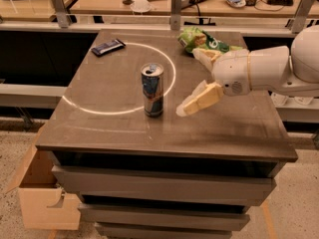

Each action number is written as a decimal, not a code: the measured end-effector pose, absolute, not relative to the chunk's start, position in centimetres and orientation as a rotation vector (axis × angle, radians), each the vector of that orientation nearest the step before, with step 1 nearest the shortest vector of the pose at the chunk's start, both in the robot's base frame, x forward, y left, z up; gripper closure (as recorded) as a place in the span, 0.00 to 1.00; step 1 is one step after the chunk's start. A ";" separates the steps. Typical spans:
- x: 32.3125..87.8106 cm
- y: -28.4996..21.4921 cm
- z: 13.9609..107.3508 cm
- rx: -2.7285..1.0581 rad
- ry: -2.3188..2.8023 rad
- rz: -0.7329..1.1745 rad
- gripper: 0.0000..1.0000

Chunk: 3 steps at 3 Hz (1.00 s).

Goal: Knock redbull can over

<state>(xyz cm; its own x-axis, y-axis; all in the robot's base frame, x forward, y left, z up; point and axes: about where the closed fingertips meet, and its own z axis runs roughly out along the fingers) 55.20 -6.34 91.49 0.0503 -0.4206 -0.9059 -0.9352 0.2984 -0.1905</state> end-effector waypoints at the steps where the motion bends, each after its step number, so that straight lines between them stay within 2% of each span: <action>1: 56.5 -3.6 89.5 -1.300 1.516 0.728 0.00; 3: 56.5 0.8 85.8 -1.332 1.512 0.927 0.48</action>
Offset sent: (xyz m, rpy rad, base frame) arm 0.0212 0.0755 -0.0639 0.1270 0.1639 0.1800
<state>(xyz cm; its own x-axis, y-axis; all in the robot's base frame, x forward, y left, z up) 56.47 0.80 85.83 -0.0247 -0.3227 -0.9462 -0.9896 0.1423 -0.0227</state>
